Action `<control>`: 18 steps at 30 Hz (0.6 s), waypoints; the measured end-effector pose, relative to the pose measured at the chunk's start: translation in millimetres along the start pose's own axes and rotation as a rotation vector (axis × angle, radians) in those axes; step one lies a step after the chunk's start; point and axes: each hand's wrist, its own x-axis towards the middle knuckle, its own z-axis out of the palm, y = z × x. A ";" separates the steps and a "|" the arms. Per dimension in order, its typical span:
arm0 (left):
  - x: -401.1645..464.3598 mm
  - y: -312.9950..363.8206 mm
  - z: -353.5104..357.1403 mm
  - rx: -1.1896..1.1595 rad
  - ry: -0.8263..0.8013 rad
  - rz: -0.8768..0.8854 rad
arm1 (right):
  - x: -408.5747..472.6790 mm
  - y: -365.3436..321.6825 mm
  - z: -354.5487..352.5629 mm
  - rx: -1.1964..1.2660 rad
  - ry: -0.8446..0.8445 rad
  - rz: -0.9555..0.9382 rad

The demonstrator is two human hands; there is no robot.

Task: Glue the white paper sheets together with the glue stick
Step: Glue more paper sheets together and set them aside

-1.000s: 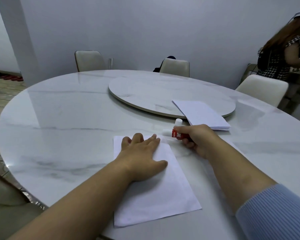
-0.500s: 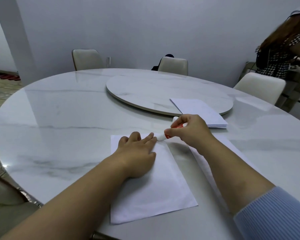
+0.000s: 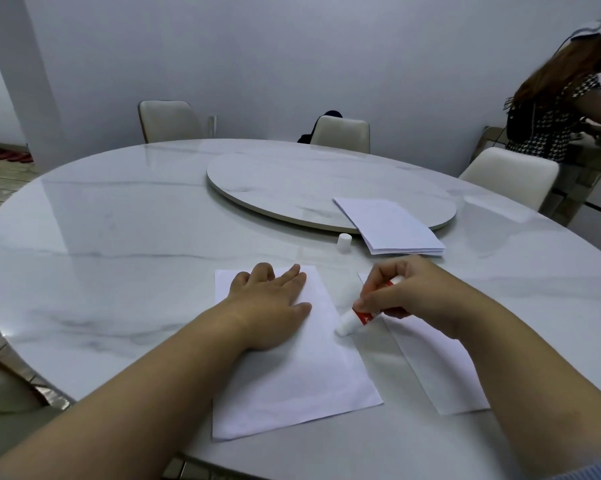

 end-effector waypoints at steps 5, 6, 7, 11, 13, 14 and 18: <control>0.1 1.2 -4.0 -0.005 -0.044 -0.014 | -28.6 9.2 -3.2 0.026 -0.168 -0.007; 0.1 1.9 -5.4 -0.011 -0.054 -0.021 | -33.3 10.8 -4.1 0.024 -0.201 -0.003; 0.0 2.8 -6.8 -0.012 -0.066 -0.027 | -37.0 12.4 -4.7 0.032 -0.232 -0.001; 0.2 6.2 -18.4 0.021 -0.178 0.023 | -43.3 18.9 -9.0 0.433 -0.203 -0.059; -2.8 5.1 -32.0 0.003 -0.299 0.129 | -41.1 21.3 -12.5 0.703 -0.060 -0.116; -4.0 3.9 -38.2 -0.034 -0.331 0.171 | -39.3 21.5 -14.0 0.809 0.016 -0.155; -7.1 9.5 -30.7 -0.039 -0.042 0.052 | -29.4 10.9 -12.8 1.045 0.174 -0.283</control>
